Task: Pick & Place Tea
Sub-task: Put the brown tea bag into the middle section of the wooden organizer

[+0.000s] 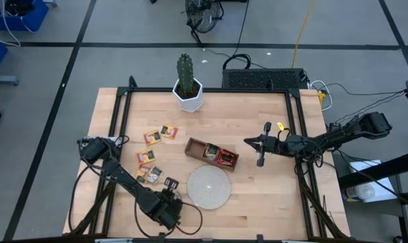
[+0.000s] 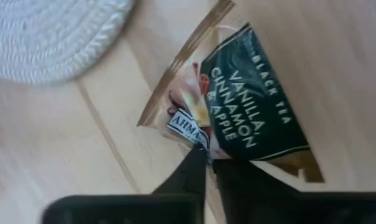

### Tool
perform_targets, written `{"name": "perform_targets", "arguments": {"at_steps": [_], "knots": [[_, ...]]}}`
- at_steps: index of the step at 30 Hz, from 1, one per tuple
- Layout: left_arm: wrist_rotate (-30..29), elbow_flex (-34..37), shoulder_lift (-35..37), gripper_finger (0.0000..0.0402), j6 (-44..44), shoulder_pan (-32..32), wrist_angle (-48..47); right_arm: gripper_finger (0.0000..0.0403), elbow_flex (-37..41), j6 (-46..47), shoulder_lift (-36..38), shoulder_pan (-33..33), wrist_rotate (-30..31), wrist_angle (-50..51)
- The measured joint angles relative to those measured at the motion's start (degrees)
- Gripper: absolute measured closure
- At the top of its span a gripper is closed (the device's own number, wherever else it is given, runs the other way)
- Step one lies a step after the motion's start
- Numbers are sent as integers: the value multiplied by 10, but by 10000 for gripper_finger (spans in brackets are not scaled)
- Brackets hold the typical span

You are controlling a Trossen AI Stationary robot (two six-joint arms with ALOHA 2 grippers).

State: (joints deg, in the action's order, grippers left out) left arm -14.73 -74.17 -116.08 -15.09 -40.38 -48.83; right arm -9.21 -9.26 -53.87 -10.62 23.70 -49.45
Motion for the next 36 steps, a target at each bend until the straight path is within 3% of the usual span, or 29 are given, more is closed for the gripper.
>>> {"name": "perform_targets", "arguments": {"at_steps": [5, 9, 12, 15, 20, 23, 26, 29, 33, 36], "knots": [[9, -4, 0, 387, -111, 15, 3, 403, 0, 0, 0, 0, 0, 0], [1, -39, 0, 395, -132, 28, -40, 403, 0, 1, 0, 0, 0, 0], [-76, -89, -3, 397, -155, 44, -104, 403, 0, 14, 0, 0, 0, -13], [-193, -147, 2, 398, -149, 62, -171, 403, 0, 26, -5, 0, -15, -40], [-407, -196, 2, 399, 0, 104, -176, 403, 0, 41, -41, 1, -75, -123], [-500, -208, 2, 400, 104, 139, -153, 401, -14, 51, -75, 3, -75, -151], [-543, -208, 2, 400, 188, 180, -99, 375, -40, 58, -113, 10, -102, -131], [-575, -208, 2, 401, 249, 217, -46, 322, -71, 81, -161, 20, -122, -118], [-578, -208, 2, 401, 310, 255, 43, 248, -95, 125, -213, 58, -120, -148], [-579, -208, 2, 401, 342, 271, 98, 216, -97, 197, -239, 96, -149, -197]]}}
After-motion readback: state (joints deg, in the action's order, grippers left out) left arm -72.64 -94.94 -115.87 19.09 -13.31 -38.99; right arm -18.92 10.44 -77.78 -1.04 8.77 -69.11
